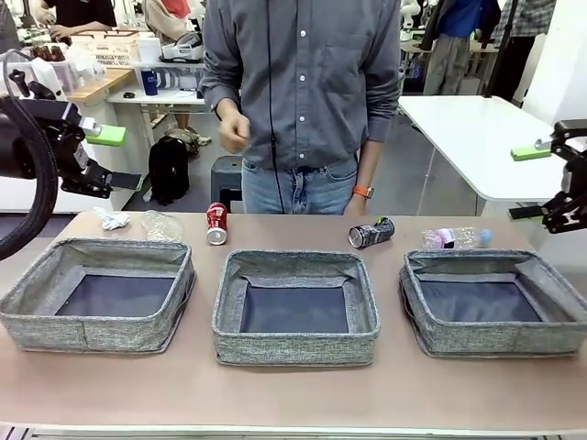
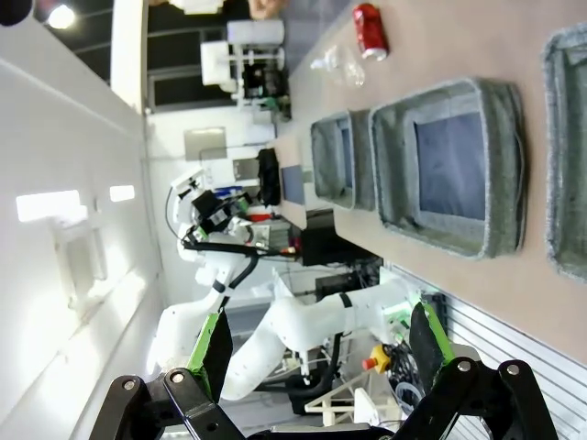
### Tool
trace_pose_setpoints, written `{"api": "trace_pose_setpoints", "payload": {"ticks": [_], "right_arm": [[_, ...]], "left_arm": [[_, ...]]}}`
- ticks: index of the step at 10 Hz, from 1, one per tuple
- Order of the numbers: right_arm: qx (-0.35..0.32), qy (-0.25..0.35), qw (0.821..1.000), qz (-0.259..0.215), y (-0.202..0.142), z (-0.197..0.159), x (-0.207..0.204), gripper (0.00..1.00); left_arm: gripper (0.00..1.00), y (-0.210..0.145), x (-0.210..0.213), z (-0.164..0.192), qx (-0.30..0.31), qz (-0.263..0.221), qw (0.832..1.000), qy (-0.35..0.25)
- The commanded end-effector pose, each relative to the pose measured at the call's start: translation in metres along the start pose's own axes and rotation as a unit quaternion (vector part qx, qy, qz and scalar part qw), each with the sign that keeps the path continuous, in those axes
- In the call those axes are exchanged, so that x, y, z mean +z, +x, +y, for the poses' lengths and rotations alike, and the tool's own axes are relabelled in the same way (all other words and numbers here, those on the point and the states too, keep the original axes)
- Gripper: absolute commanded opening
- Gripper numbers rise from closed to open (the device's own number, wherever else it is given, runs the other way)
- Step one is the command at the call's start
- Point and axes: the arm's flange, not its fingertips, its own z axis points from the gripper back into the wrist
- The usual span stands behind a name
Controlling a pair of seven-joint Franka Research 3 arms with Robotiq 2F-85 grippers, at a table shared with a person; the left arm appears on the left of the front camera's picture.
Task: Sort the waste into the appropriate baskets.
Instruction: Pick up the waste item pointed out by the person.
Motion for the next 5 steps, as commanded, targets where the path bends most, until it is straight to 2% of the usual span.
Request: {"api": "trace_pose_setpoints", "payload": {"ticks": [1,5], "right_arm": [[-0.001,-0.001,1.0,0.004,0.0018,0.005,0.0007,1.0],[-0.001,-0.001,1.0,0.004,0.0018,0.005,0.0007,1.0]], "left_arm": [[1.0,0.0009,-0.0011,0.0006,-0.006,-0.003,1.0,-0.008],[1.0,0.0009,-0.0011,0.0006,-0.006,-0.003,1.0,-0.008]]}}
